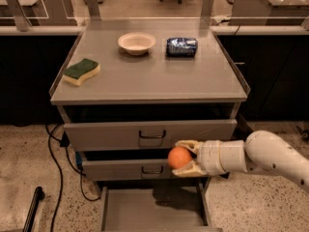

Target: Pick orange from bottom drawer and place on counter

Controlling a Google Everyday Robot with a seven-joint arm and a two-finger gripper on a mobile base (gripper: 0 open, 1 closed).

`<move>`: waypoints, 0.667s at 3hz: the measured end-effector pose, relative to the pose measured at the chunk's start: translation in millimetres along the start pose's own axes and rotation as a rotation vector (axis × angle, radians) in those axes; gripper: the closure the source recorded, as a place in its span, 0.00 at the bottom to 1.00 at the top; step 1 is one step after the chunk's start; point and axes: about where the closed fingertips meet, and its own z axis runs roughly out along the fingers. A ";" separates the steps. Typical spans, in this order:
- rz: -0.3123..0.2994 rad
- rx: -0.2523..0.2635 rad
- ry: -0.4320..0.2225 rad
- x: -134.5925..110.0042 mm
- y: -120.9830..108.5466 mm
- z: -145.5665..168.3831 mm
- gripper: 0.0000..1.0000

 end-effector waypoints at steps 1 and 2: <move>-0.049 0.053 0.005 -61.0 -31.5 -42.2 1.00; -0.127 0.127 0.007 -139.5 -75.7 -99.3 1.00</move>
Offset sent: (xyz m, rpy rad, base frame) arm 0.0295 -0.0023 0.3031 -0.0528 -0.2736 -0.0442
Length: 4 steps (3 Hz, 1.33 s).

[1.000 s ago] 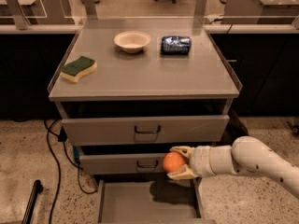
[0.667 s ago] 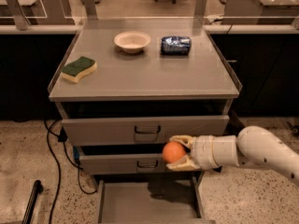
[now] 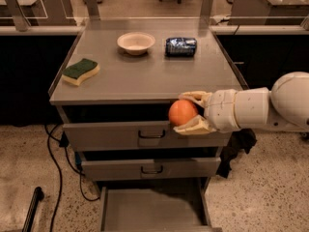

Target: Pick orange from bottom drawer and place on counter

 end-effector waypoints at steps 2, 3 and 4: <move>-0.003 0.008 0.015 -11.1 -17.1 -2.4 1.00; -0.003 0.021 0.038 -24.1 -46.0 -6.2 1.00; 0.015 0.023 0.054 -24.3 -75.5 -1.9 1.00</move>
Offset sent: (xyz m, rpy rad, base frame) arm 0.0375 0.0025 0.0602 -0.0389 -0.0186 -0.0469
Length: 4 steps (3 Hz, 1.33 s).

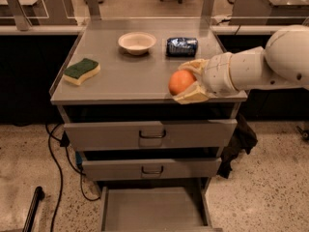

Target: Pick orange from bottom drawer and place on counter

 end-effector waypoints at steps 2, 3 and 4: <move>0.080 -0.009 -0.012 3.4 -47.1 24.6 1.00; 0.118 -0.008 -0.043 0.8 -63.6 38.2 1.00; 0.155 0.001 -0.080 -0.8 -76.9 49.8 1.00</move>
Offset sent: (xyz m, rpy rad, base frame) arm 0.0851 0.0043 0.0121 0.0997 0.0937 -0.0607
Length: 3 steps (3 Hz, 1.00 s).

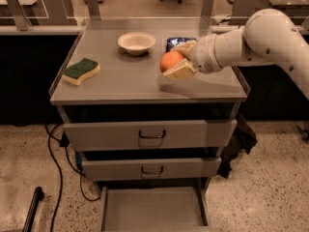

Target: Pick orange from bottom drawer and place on counter

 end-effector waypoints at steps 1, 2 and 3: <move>0.039 0.004 -0.032 1.2 -6.7 10.8 1.00; 0.075 0.006 -0.049 6.9 -8.2 18.0 1.00; 0.104 0.005 -0.055 14.0 -6.6 23.2 1.00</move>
Offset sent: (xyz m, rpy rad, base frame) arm 0.0228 0.0015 -0.0190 0.1170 0.0550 -0.0509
